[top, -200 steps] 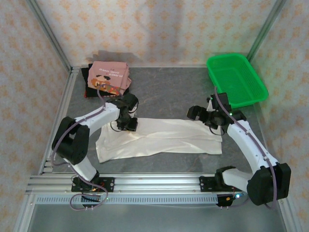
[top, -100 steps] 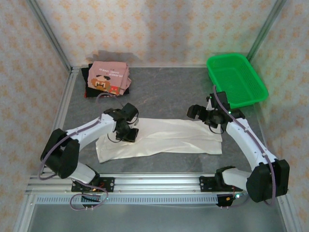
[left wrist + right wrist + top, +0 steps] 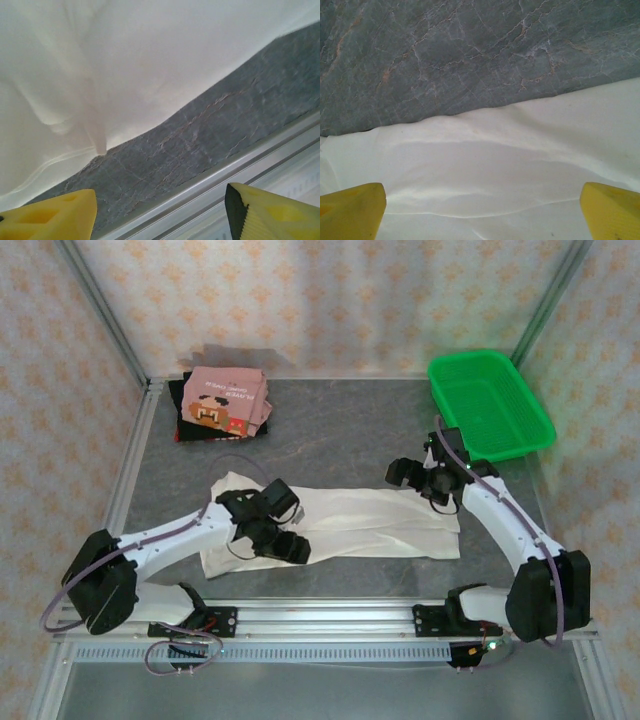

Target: Fold and stack the t-shirts

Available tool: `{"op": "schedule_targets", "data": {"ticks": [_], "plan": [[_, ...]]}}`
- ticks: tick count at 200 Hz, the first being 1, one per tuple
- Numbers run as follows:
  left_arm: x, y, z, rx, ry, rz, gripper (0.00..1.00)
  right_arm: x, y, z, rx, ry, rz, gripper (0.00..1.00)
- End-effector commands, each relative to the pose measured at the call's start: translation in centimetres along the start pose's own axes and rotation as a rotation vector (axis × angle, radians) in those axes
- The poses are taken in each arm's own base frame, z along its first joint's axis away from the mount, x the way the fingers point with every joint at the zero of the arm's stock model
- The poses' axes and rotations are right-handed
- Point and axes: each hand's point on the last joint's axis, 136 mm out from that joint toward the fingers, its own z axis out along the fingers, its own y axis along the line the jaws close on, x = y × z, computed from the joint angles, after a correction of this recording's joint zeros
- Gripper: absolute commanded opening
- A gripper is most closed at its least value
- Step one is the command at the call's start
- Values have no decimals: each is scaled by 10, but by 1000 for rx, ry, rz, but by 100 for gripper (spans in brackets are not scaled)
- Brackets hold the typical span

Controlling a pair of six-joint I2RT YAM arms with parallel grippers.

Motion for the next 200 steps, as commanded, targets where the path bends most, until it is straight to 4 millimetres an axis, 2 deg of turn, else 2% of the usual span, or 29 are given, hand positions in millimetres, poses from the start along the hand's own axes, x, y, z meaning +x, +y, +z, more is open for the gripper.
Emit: {"op": "schedule_targets", "data": {"ticks": [1, 24, 47, 81, 99, 121, 150, 166, 183, 200], "plan": [[-21, 23, -24, -106, -84, -78, 72, -15, 5, -5, 12, -49, -3, 99], [-41, 73, -43, -233, -169, -322, 73, -8, -3, 2, 51, -2, 4, 99], [-38, 114, -47, -339, -171, -530, 69, 8, -15, 18, 106, 104, 39, 99], [-22, 149, -17, -466, -130, -672, 65, 34, -37, 39, 193, 232, 105, 99], [-23, 162, -4, -512, -132, -710, 64, 40, -46, 46, 220, 233, 135, 100], [-30, 177, 6, -578, -135, -727, 62, 50, -67, 52, 313, 250, 164, 100], [-69, 181, 13, -622, -141, -664, 61, 69, -94, 56, 427, 275, 207, 100], [-91, 187, 20, -671, -115, -610, 58, 77, -101, 55, 453, 284, 209, 100], [-127, 184, 26, -682, -116, -558, 57, 86, -106, 50, 468, 306, 214, 99], [-171, 176, 32, -661, -144, -519, 57, 95, -109, 44, 473, 315, 226, 99]]}}
